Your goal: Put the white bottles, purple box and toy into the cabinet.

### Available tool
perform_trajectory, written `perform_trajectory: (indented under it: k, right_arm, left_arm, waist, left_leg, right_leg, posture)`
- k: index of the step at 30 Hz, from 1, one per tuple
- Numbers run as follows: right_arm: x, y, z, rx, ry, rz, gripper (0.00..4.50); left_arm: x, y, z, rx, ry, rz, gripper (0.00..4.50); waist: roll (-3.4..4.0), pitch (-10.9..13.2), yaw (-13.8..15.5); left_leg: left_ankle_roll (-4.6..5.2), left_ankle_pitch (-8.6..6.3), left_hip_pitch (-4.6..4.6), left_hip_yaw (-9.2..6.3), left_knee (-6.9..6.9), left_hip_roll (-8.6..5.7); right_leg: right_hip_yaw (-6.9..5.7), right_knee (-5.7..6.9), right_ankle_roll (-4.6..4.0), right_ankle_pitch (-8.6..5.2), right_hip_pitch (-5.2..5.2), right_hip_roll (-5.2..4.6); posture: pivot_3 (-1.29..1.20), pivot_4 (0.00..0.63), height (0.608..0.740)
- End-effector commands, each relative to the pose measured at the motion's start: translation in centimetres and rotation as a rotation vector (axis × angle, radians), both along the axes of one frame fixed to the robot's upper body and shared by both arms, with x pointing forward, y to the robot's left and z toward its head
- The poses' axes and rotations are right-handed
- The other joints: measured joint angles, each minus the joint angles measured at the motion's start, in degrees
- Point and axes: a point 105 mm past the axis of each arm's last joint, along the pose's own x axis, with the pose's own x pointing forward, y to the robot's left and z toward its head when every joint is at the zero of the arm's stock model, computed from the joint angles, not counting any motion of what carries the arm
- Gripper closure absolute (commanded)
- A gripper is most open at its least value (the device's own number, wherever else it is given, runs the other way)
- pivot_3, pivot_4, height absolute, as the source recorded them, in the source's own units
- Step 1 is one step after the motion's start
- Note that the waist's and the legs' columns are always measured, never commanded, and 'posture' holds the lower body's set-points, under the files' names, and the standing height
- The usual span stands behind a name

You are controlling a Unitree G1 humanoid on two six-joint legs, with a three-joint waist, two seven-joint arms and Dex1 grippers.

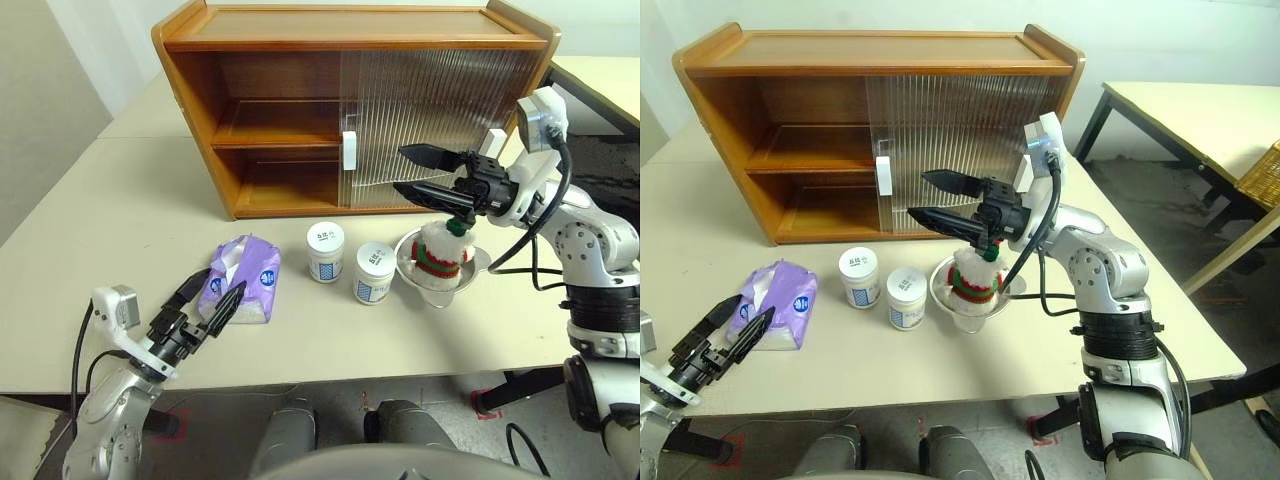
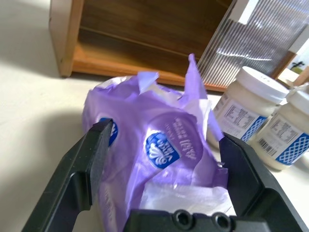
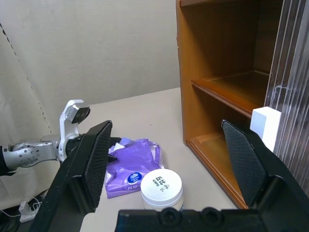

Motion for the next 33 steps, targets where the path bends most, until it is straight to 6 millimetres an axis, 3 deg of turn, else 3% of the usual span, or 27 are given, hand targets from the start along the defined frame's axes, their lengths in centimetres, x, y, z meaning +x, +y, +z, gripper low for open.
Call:
perform_trajectory:
  k: [1,7,22,25,33]
  right_arm:
    - [-0.1,-0.4,0.3,0.003,-0.014,-0.016,0.0]
    - [0.0,-0.2,0.4,0.005,-0.016,-0.01,0.0]
    - [0.0,-0.3,0.9,0.005,-0.032,-0.013,0.0]
    - [-0.1,-0.3,1.0,0.006,-0.033,-0.014,0.0]
    - [0.1,-0.2,1.1,0.01,-0.036,-0.014,0.0]
  left_arm:
    - [-0.9,0.7,-0.6,0.004,0.041,0.035,0.03]
    - [-1.4,0.8,-1.1,0.008,0.06,0.072,0.03]
    - [-0.5,1.0,-3.6,0.034,0.167,0.146,0.03]
    - [-0.6,1.2,-3.9,0.033,0.188,0.144,0.63]
    - [-0.1,1.3,-3.2,0.028,0.168,0.134,3.39]
  waist:
    - [0.01,0.0,-0.17]
    - [0.05,0.03,-0.31]
    - [0.05,0.03,-0.31]
    - [0.05,0.03,-0.32]
    - [0.1,0.04,-0.4]
  left_leg:
    - [-0.01,0.0,0.0,0.0,0.0,0.0]
    - [-0.09,-0.05,0.0,-0.02,-0.03,0.01]
    - [-0.13,-0.08,0.0,-0.01,-0.04,0.01]
    - [-0.14,-0.08,0.01,-0.01,-0.05,0.01]
    - [-0.15,-0.09,0.03,-0.02,-0.1,0.02]
  right_leg:
    - [0.0,0.0,0.0,0.0,0.0,0.0]
    - [0.01,0.0,-0.04,-0.03,-0.03,0.0]
    - [0.01,0.0,-0.07,-0.06,-0.03,0.01]
    - [0.01,0.0,-0.07,-0.06,-0.03,0.01]
    - [0.01,0.0,-0.08,-0.06,-0.03,0.02]
  posture:
    - [-0.02,0.032,0.74]
    - [-0.01,0.033,0.74]
    - [-0.02,0.035,0.74]
    - [-0.02,0.037,0.74]
    - [-0.02,0.037,0.74]
